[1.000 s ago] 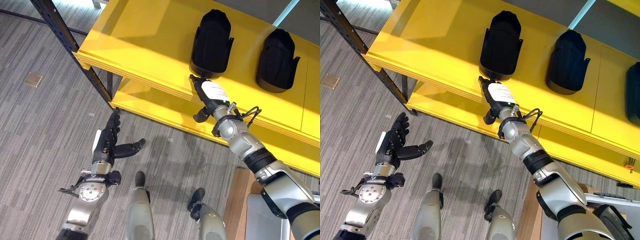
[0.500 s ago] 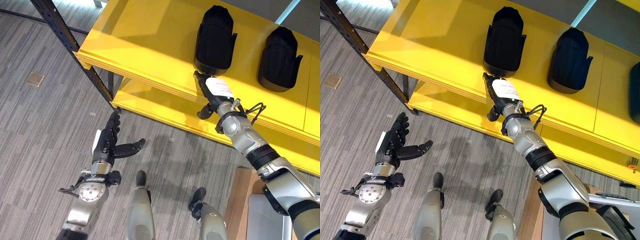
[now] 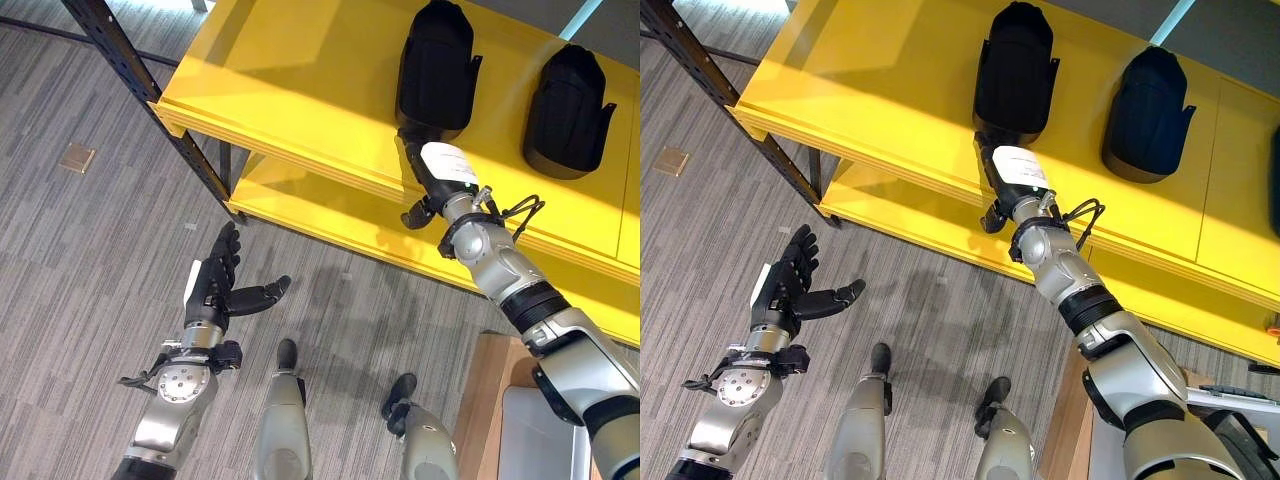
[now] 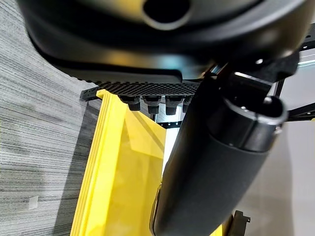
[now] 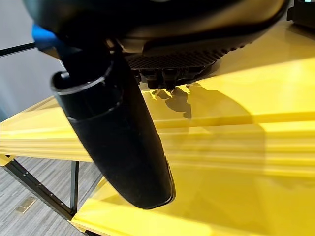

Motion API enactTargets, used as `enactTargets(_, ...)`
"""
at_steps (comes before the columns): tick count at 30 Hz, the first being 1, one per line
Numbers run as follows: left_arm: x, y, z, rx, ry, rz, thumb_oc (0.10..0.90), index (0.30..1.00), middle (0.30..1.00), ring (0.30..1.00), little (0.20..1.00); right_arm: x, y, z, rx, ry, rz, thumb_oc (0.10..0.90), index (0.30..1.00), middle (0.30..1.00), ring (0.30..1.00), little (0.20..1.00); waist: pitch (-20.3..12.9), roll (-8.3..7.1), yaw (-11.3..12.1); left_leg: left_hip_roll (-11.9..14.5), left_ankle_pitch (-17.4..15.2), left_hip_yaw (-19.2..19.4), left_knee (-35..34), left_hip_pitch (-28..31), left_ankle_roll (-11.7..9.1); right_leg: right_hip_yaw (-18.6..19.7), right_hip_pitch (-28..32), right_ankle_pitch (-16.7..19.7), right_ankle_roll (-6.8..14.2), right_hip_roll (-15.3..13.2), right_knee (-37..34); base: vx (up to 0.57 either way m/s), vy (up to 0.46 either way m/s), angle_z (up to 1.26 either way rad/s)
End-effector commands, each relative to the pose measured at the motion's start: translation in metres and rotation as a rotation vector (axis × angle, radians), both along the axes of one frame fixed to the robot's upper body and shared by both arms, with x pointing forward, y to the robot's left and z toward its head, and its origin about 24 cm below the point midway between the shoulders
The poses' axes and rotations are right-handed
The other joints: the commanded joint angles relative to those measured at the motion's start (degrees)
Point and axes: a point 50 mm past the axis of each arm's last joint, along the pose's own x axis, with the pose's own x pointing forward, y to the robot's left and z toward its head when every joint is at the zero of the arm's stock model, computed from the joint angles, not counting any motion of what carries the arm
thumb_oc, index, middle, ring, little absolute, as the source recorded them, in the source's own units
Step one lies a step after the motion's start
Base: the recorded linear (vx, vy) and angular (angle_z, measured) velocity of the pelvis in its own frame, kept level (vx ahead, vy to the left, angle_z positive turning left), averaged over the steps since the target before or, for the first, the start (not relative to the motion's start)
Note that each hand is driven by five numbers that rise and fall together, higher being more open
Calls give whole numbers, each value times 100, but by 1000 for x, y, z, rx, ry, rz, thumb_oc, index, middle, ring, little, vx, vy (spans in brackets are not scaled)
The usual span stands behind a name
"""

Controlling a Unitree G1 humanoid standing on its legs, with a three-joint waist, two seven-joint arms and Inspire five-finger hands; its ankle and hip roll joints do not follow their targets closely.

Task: Move parts from the plastic box to the shelf.

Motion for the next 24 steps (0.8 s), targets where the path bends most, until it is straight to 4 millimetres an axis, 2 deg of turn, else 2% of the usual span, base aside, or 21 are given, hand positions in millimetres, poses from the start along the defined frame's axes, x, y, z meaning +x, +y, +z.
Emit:
enactTargets(1,-1,-4,46,25,-250,-66,900,1000,1000,1000,1000,3,3,83,29,-279,6,900,1000,1000,1000,1000,-167,-121,15,96,-285,269,-67,248,291,370,275,28,109,-61,186,0,0,0)
enactTargets(24,-2,-2,48,19,-257,-59,900,1000,1000,1000,1000,3,11,97,2,-302,31,900,1000,1000,1000,1000,-165,-99,106,25,-296,198,-22,162,326,331,262,48,110,-94,205,0,0,0)
